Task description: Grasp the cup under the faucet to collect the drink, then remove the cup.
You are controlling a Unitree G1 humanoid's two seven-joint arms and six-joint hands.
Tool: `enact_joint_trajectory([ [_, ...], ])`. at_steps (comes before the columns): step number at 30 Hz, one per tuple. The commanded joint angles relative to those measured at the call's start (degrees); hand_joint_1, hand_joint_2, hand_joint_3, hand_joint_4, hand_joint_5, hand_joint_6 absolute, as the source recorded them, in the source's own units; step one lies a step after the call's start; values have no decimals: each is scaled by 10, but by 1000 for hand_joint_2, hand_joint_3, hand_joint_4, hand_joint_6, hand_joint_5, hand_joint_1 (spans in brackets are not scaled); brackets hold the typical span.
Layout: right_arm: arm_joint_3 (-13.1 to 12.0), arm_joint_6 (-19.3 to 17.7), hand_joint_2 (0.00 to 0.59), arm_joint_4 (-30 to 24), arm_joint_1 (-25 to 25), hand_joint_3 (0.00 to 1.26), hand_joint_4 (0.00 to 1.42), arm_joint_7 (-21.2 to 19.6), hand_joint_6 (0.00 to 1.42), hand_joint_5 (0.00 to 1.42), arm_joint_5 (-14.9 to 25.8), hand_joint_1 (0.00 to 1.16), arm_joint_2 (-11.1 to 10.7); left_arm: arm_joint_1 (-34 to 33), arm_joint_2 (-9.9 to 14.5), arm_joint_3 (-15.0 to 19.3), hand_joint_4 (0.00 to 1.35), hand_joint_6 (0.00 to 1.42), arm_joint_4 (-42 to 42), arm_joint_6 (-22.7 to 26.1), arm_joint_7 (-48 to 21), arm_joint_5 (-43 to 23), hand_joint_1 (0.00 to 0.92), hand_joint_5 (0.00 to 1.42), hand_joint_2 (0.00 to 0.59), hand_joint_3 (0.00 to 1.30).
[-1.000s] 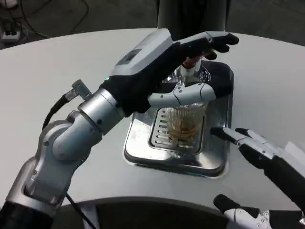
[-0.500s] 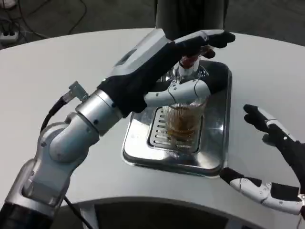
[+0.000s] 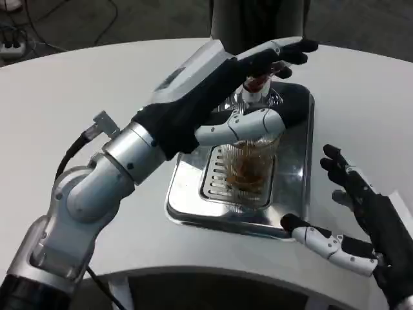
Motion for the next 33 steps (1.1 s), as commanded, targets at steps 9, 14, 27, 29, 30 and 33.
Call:
enact_joint_trajectory([
  [9, 35, -42, 190, 162, -114, 53, 75, -97, 114, 62, 2, 765, 61, 2, 2, -17, 170, 179, 21, -23, -8, 23, 0, 255, 109, 147],
  [14, 39, -61, 190, 220, -158, 43, 83, -111, 102, 74, 13, 765, 77, -7, 1, -16, 149, 154, 25, -22, -8, 25, 0, 239, 98, 147],
  [27, 33, -117, 186, 294, -227, 43, 76, -164, 98, 75, 42, 771, 120, -18, -5, -8, 147, 126, 27, -12, -5, 23, 0, 227, 97, 147],
  [29, 34, -124, 188, 310, -233, 43, 75, -171, 98, 75, 43, 770, 125, -21, -4, -8, 147, 126, 28, -11, -7, 24, 0, 227, 97, 147],
  [30, 35, -128, 188, 317, -236, 43, 75, -173, 100, 75, 43, 769, 127, -22, -3, -9, 147, 126, 29, -12, -8, 25, 0, 227, 97, 147],
  [33, 37, -137, 193, 344, -248, 44, 83, -180, 109, 75, 39, 774, 127, -27, -1, -11, 147, 126, 33, -13, -11, 27, 0, 227, 97, 147],
])
